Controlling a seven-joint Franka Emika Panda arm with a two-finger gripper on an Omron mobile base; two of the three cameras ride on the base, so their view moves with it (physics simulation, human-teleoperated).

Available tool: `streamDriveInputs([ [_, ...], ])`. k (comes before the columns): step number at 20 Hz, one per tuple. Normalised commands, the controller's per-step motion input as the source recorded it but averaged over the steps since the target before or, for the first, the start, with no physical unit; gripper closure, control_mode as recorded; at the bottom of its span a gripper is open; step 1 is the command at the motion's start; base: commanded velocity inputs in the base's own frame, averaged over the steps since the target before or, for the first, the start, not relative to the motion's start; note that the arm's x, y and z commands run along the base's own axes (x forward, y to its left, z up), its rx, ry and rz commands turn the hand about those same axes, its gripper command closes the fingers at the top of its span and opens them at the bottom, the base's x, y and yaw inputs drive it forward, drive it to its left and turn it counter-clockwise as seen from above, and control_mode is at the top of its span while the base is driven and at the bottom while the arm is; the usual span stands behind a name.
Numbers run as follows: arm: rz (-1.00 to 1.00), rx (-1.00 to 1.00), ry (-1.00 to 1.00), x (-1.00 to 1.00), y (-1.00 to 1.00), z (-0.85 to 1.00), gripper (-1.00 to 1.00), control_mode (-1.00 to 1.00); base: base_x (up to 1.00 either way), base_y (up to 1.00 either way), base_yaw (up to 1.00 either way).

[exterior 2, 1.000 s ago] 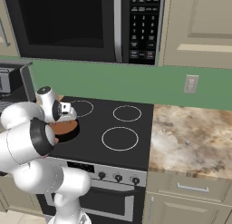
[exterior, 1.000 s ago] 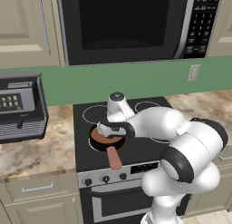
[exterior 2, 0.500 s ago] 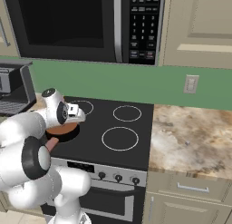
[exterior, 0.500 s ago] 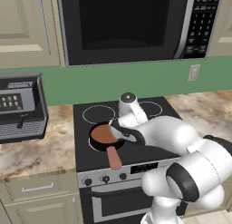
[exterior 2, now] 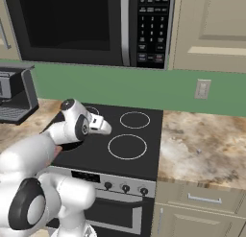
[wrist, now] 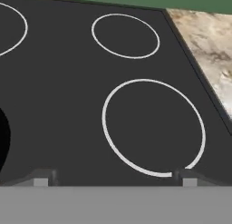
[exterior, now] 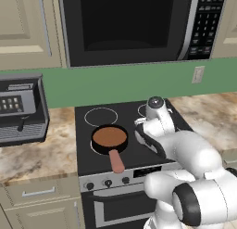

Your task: Pick up the sugar cube(s) and place them in the saucepan with hot chocolate.

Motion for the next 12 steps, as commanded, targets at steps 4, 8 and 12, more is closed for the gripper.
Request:
streamDriveInputs([
  [4, -0.28, 0.0, -0.02, 0.0, -1.0, 0.21, -1.0, -1.0, 0.0, 0.0, 0.0],
  [8, -0.3, 0.0, 0.0, 0.0, -1.0, 0.14, -1.0, -1.0, 0.0, 0.0, 0.0],
  [12, -0.27, 0.0, 0.0, 0.03, -0.91, 0.01, -1.0, -1.0, 0.0, 0.0, 0.0],
])
